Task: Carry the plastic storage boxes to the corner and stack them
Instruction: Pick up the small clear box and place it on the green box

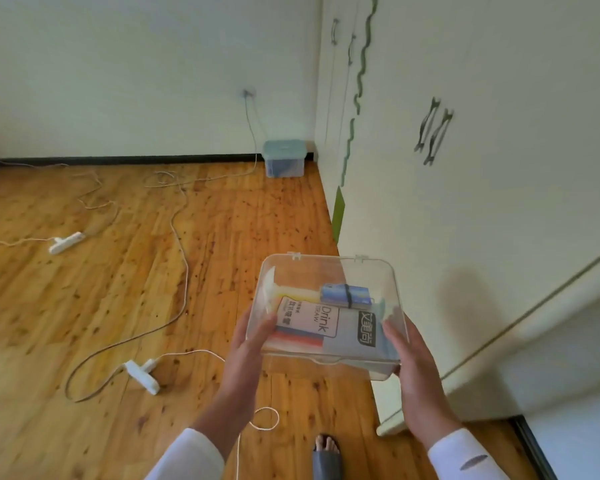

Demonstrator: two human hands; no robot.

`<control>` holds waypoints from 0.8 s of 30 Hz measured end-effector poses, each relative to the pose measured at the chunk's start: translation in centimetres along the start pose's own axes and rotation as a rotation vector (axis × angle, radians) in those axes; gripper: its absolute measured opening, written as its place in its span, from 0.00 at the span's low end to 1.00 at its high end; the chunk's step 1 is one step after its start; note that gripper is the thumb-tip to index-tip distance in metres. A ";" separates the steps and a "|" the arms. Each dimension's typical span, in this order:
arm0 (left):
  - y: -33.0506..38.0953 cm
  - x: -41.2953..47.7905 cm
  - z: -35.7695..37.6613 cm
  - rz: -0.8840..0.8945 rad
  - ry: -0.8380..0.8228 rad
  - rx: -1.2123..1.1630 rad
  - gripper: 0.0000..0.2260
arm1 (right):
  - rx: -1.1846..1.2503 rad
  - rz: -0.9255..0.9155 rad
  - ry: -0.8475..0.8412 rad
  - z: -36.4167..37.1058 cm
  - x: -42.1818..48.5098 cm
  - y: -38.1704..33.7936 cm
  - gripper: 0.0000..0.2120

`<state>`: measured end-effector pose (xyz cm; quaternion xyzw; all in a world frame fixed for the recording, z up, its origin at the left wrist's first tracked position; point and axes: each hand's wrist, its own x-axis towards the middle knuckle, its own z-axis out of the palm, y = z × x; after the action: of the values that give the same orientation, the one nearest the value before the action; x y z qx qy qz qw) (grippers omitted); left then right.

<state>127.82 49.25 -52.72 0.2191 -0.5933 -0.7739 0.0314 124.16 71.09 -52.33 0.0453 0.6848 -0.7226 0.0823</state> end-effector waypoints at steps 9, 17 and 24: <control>3.2 11.0 3.5 0.012 0.130 0.030 0.09 | 0.014 -0.009 -0.134 1.5 14.7 -2.4 0.18; 5.6 16.9 4.7 0.051 0.172 0.017 0.13 | -0.019 -0.021 -0.199 3.3 22.4 -4.4 0.20; 7.8 24.7 3.9 0.056 0.201 -0.032 0.22 | -0.057 -0.021 -0.220 6.9 30.3 -5.6 0.22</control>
<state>102.40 42.90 -52.14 0.2785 -0.5807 -0.7562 0.1159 93.68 62.73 -51.84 -0.0439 0.6925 -0.7041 0.1504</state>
